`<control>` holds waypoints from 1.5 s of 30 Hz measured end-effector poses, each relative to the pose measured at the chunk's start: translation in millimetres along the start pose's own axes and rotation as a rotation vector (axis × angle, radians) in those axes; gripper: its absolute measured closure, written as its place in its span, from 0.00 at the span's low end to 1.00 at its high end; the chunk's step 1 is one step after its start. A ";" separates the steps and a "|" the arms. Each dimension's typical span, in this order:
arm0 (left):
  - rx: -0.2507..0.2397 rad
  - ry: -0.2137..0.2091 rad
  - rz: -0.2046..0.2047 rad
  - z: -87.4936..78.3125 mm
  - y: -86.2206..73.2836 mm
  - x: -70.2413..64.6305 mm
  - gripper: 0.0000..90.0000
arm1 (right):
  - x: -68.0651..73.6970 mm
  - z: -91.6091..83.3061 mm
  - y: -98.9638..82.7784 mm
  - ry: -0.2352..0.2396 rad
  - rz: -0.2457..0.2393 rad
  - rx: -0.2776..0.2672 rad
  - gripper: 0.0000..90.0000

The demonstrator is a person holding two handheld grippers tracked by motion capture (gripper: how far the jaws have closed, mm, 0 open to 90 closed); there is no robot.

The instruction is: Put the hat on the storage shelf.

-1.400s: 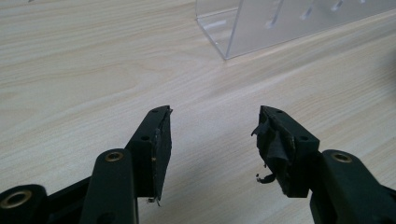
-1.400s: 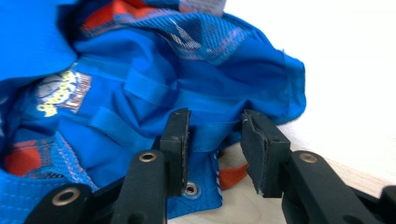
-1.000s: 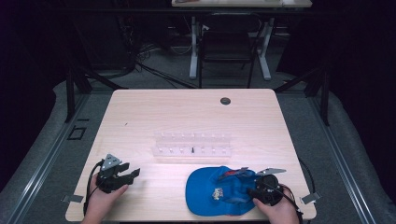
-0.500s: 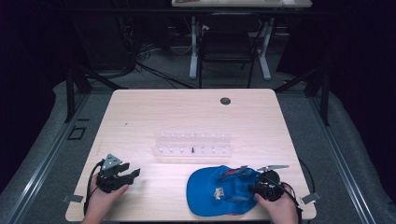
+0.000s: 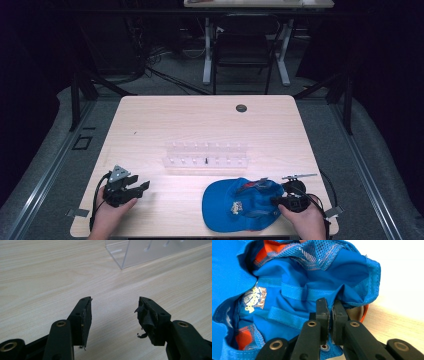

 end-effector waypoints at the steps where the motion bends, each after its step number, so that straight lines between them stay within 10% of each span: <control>1: 0.000 0.000 0.000 0.0 0.0 0.0 0.50 | 0.0 0.0 0.0 0.000 0.000 0.000 0.96; 8: 0.007 -0.004 0.007 0.9 -0.1 -1.4 0.50 | -5.2 -4.3 8.0 0.010 0.011 0.022 0.97; 32: 0.021 -0.009 0.015 3.5 -1.1 -3.3 0.50 | 2.5 -15.9 52.4 -0.071 -0.057 0.377 0.98; 45: 0.020 -0.011 0.022 4.5 -1.1 -4.2 0.50 | 5.6 -28.8 69.4 -0.049 -0.028 0.420 0.98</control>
Point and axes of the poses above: each handheld gripper's, and its own axes: z roughly forward along the jaws, y roughly out of its top, x roughly to its left, the point moved 3 cm from there along z, roughly forward along the jaws, and after that the axes turned 11 degrees about -y, right-handed, at the moved point
